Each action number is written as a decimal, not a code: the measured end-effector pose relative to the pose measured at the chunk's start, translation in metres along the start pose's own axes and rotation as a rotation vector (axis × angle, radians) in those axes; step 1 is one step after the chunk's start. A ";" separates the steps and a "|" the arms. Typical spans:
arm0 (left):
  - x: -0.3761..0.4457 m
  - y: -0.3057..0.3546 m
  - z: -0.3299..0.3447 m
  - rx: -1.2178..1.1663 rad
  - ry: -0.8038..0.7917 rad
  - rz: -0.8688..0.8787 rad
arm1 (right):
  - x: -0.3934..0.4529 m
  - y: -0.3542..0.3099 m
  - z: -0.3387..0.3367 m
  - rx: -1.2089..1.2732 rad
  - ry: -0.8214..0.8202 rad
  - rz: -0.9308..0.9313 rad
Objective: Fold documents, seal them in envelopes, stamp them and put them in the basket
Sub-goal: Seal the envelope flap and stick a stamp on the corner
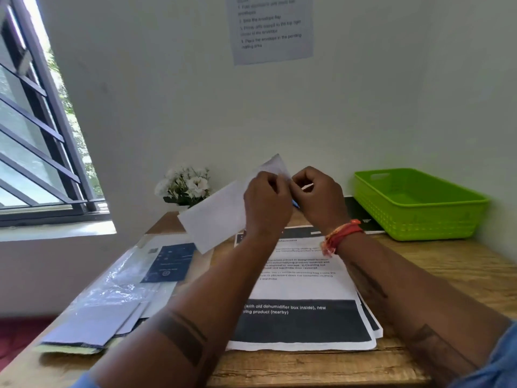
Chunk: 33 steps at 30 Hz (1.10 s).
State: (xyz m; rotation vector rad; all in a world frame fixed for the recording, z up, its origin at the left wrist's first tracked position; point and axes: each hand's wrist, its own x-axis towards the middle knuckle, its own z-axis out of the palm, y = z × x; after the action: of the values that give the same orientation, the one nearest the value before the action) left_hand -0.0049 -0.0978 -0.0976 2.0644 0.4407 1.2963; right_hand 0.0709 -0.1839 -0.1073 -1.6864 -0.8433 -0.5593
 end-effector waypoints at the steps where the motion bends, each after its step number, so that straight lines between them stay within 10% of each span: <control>1: -0.002 0.011 -0.001 -0.049 -0.005 -0.039 | -0.003 -0.004 0.000 0.004 0.019 -0.071; 11: 0.023 0.016 -0.042 -0.276 0.030 -0.346 | -0.012 -0.007 0.004 -0.227 -0.049 -0.451; 15: 0.017 -0.011 -0.065 -0.590 -0.113 -0.727 | -0.017 0.013 0.015 -0.515 -0.336 -0.497; 20: -0.005 -0.055 -0.090 -0.374 -0.249 -0.944 | -0.024 0.011 0.020 -0.464 -0.788 -0.361; 33: -0.017 -0.067 -0.081 0.624 -0.422 -0.256 | -0.043 0.000 0.027 -0.439 -1.039 -0.188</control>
State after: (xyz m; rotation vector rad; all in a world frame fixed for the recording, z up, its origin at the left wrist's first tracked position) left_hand -0.0806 -0.0311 -0.1302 2.5918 0.9627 0.5796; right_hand 0.0422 -0.1689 -0.1457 -2.3360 -1.7141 0.0834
